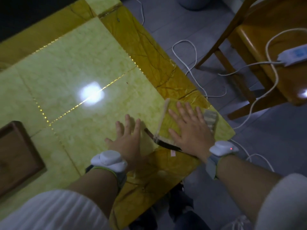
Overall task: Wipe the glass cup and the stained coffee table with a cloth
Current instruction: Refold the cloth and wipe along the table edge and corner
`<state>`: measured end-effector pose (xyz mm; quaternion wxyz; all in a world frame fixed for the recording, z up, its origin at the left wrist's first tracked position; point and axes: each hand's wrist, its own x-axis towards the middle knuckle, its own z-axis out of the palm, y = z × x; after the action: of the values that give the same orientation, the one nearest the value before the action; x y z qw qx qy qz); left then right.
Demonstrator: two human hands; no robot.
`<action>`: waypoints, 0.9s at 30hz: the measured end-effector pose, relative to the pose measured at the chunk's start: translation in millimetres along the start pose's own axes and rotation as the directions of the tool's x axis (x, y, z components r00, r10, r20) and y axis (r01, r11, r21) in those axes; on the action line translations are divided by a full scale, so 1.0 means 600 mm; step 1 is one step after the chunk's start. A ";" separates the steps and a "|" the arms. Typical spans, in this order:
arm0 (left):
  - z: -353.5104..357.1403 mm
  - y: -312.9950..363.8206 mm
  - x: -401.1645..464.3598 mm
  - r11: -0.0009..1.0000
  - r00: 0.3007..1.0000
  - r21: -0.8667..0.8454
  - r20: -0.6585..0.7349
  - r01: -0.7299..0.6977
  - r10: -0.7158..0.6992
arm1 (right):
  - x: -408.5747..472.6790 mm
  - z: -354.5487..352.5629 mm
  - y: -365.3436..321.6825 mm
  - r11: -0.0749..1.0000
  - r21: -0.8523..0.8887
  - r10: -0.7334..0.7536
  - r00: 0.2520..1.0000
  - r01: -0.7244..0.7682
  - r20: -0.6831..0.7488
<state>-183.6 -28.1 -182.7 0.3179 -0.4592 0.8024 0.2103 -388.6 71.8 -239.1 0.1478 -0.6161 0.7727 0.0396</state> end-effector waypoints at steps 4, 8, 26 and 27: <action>0.014 0.018 -0.006 1.000 0.999 0.007 0.038 0.016 -0.017 | -0.007 0.017 -0.049 0.991 0.050 0.129 0.988 -0.125 -0.085; 0.008 0.018 -0.013 1.000 0.998 -0.014 0.050 0.028 -0.027 | -0.041 0.035 -0.062 0.999 0.028 -0.020 0.997 0.022 -0.069; 0.048 -0.059 -0.031 1.000 0.997 0.012 -0.080 -0.017 0.018 | -0.052 0.036 -0.074 0.999 0.047 -0.001 0.998 0.003 -0.062; 0.044 -0.062 -0.033 1.000 0.998 0.015 -0.060 0.017 -0.016 | -0.054 0.036 -0.066 0.998 0.039 -0.045 0.998 0.047 -0.053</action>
<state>-135.6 -17.7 -188.9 0.2988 -0.4695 0.8094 0.1875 -340.1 98.4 -245.6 0.1410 -0.6316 0.7624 0.0046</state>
